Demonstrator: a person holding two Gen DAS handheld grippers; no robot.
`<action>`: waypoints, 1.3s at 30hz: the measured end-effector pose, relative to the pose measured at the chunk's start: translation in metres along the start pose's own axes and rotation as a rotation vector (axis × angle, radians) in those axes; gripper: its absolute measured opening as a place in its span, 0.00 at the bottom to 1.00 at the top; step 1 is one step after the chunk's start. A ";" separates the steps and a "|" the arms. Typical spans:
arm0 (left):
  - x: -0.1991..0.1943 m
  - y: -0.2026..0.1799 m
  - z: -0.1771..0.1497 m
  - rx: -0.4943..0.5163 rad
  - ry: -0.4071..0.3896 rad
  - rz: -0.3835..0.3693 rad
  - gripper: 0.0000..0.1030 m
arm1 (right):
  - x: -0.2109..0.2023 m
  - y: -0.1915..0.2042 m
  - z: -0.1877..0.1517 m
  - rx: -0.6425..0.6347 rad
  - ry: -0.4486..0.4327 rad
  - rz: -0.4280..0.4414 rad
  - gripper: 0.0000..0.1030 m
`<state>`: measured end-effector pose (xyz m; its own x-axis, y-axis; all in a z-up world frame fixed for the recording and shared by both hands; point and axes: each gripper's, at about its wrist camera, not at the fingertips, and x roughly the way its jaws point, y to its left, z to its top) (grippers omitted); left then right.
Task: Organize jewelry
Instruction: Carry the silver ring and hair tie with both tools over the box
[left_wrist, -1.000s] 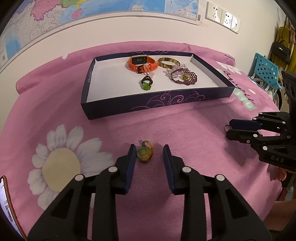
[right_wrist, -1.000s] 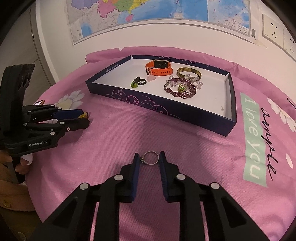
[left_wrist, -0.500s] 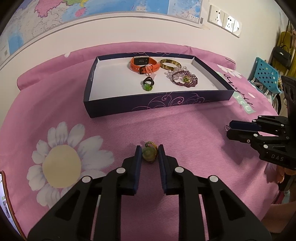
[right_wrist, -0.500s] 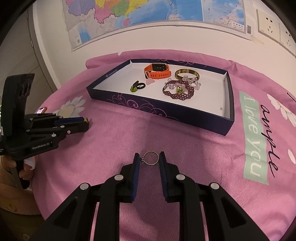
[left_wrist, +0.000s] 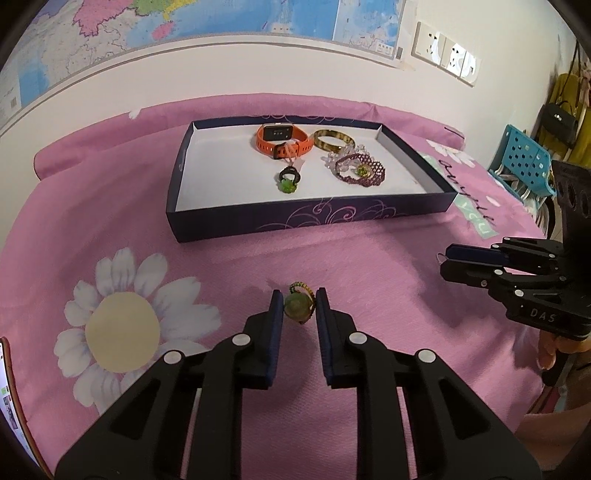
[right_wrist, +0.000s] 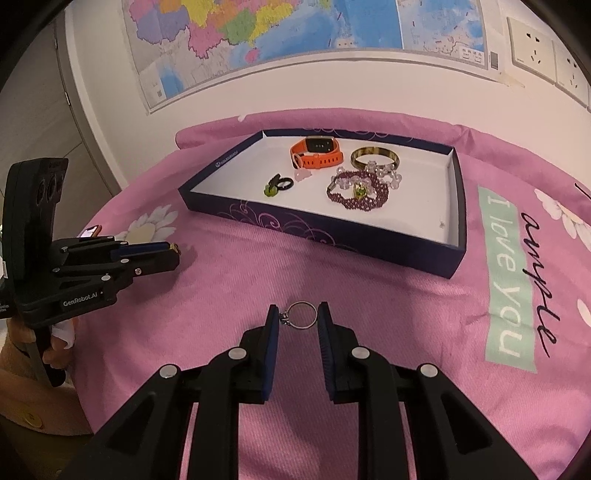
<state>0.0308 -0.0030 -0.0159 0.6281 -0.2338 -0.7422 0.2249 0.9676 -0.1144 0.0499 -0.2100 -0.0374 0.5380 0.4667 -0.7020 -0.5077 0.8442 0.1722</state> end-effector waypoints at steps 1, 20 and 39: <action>0.000 0.000 0.001 -0.001 -0.002 -0.002 0.18 | -0.001 0.000 0.001 0.001 -0.006 0.002 0.19; -0.006 -0.008 0.021 0.013 -0.053 -0.006 0.18 | -0.004 0.002 0.024 -0.022 -0.059 0.019 0.19; 0.000 -0.014 0.046 0.029 -0.083 0.018 0.18 | 0.001 -0.006 0.047 -0.023 -0.099 0.011 0.19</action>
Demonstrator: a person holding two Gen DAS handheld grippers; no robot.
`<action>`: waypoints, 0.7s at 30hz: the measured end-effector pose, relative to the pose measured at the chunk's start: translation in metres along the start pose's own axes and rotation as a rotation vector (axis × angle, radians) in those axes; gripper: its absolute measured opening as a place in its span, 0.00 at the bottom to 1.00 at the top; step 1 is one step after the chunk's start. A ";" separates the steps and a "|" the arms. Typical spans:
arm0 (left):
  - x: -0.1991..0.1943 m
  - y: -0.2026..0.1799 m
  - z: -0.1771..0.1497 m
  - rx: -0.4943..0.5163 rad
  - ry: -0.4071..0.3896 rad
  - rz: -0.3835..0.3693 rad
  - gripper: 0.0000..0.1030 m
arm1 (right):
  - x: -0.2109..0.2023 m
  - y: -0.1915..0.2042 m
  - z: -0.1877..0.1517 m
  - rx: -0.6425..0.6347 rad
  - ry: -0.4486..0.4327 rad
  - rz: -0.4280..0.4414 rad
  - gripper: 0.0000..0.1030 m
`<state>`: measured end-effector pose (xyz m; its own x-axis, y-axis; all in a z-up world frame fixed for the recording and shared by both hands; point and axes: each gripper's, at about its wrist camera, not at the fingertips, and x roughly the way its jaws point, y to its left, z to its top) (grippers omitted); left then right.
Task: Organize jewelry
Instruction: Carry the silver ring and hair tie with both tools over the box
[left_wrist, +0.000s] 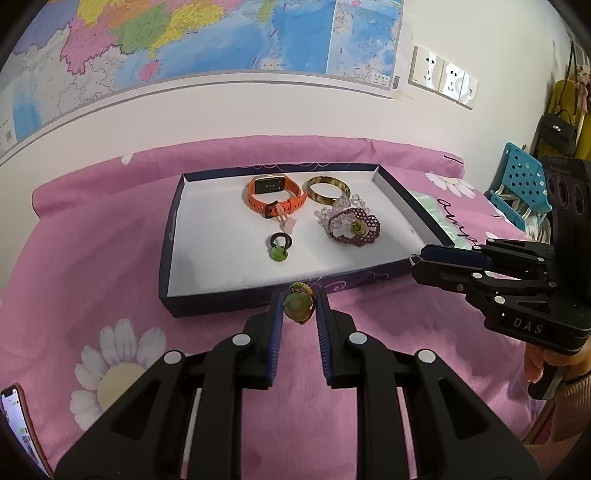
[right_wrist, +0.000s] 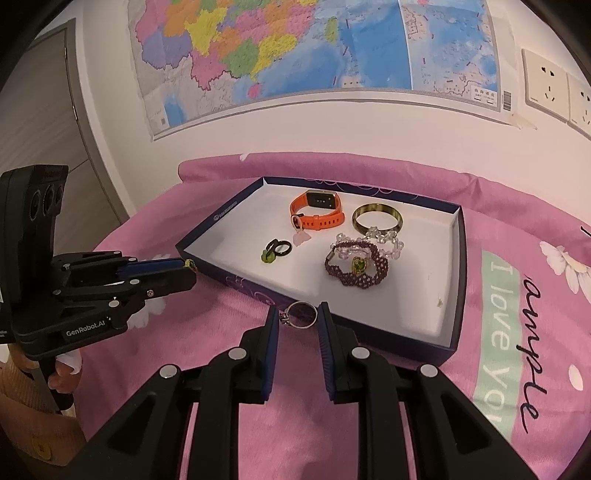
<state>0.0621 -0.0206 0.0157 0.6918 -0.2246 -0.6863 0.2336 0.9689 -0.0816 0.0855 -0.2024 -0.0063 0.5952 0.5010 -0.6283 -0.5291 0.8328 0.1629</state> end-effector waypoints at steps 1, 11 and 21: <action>0.001 0.000 0.001 0.002 -0.001 0.002 0.18 | 0.000 -0.001 0.001 0.001 -0.001 0.000 0.19; 0.006 -0.004 0.011 0.008 -0.011 0.004 0.18 | 0.004 -0.007 0.006 0.012 -0.010 0.000 0.19; 0.012 -0.006 0.020 0.017 -0.019 0.013 0.18 | 0.011 -0.012 0.013 0.009 -0.015 -0.010 0.19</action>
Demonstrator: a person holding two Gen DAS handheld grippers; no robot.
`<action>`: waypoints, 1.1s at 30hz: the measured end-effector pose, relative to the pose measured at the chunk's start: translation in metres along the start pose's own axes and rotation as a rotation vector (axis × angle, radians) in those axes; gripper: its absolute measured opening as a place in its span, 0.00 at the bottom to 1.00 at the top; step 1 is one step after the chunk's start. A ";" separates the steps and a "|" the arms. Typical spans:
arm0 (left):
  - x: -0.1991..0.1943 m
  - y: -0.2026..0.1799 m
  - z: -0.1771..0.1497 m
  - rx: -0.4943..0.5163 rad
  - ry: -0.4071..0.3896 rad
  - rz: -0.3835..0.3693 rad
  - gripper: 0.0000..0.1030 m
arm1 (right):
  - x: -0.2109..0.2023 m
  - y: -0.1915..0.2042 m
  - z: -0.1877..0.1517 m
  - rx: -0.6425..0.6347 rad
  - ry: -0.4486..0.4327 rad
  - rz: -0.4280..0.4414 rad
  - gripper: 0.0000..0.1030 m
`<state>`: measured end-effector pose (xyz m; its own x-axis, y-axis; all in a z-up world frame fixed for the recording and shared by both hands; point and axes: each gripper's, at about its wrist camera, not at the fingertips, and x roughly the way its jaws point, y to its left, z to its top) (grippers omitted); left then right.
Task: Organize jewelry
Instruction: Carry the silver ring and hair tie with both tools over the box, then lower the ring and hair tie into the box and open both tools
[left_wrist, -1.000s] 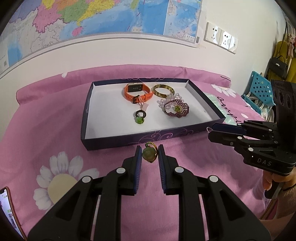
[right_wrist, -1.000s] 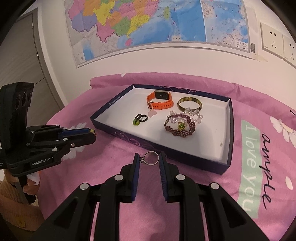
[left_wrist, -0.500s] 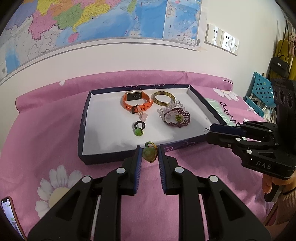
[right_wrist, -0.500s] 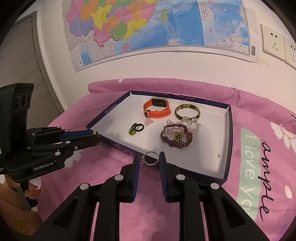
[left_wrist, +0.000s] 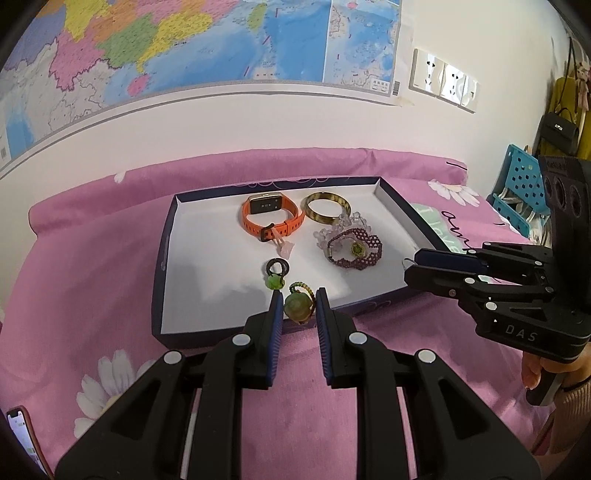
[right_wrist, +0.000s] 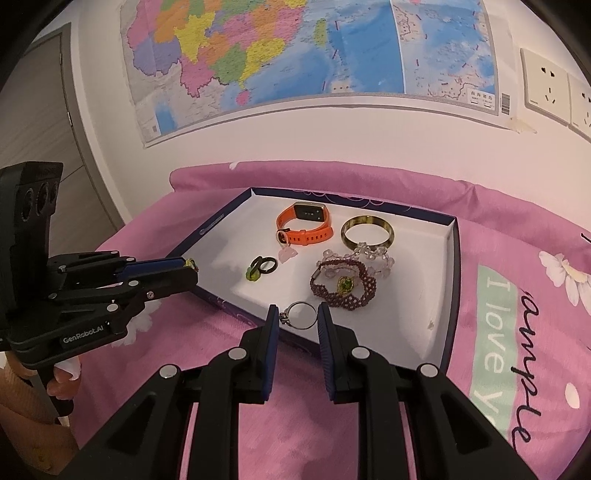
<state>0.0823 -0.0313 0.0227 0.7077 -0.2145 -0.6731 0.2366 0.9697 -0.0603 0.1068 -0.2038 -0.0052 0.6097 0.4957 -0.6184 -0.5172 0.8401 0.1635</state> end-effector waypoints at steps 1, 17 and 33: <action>0.001 0.000 0.001 0.000 -0.001 0.000 0.18 | 0.001 0.000 0.000 0.001 0.000 0.000 0.19; 0.013 0.001 0.011 0.001 0.003 0.008 0.18 | 0.014 -0.008 0.010 0.009 0.015 -0.002 0.19; 0.029 0.002 0.015 -0.006 0.022 0.015 0.18 | 0.032 -0.015 0.015 0.020 0.042 -0.017 0.19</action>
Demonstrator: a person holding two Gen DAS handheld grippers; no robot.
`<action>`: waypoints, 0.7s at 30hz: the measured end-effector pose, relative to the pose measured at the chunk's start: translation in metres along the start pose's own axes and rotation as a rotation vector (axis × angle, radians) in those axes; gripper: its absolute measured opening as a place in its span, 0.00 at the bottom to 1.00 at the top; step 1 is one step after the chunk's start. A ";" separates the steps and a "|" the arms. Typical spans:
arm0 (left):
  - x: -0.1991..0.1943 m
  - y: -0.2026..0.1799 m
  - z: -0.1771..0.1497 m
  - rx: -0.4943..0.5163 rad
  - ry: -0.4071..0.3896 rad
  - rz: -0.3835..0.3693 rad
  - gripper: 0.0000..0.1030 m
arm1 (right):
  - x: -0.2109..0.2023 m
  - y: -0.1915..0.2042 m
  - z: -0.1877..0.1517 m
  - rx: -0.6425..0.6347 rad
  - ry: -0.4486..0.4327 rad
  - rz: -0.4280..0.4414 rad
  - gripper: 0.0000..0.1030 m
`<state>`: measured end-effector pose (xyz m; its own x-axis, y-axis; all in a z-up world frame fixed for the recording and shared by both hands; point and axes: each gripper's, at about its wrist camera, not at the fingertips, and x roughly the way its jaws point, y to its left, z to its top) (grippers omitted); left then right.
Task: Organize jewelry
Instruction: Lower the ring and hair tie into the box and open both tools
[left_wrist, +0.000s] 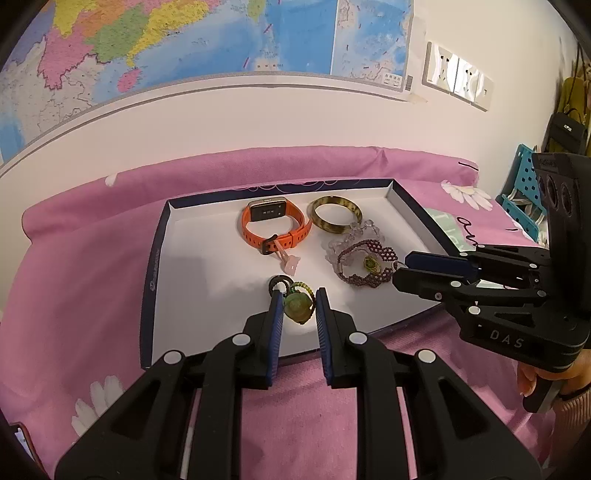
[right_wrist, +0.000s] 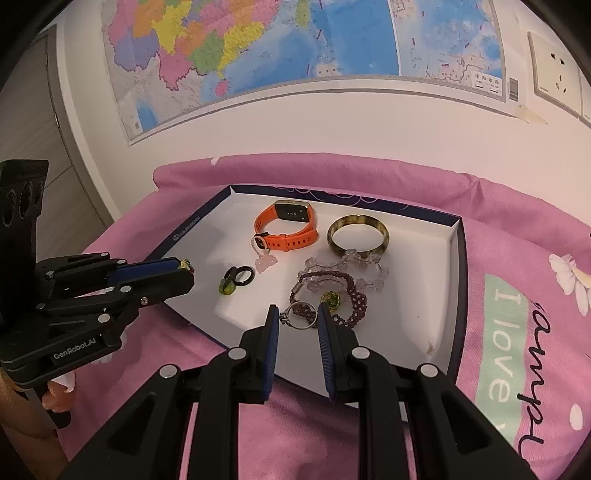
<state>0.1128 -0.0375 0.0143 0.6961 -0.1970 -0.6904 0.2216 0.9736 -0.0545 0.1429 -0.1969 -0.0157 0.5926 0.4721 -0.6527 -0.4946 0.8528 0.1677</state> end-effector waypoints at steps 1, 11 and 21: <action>0.001 0.000 0.000 -0.001 0.002 0.000 0.18 | 0.001 0.000 0.000 -0.001 0.001 -0.002 0.19; 0.012 0.001 -0.001 -0.008 0.022 0.010 0.18 | 0.012 -0.003 -0.001 0.005 0.027 -0.015 0.19; 0.027 0.003 -0.005 -0.013 0.053 0.024 0.18 | 0.019 -0.003 -0.001 0.006 0.046 -0.023 0.19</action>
<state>0.1294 -0.0392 -0.0082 0.6637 -0.1680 -0.7289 0.1964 0.9794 -0.0469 0.1552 -0.1909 -0.0295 0.5740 0.4414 -0.6897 -0.4771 0.8648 0.1564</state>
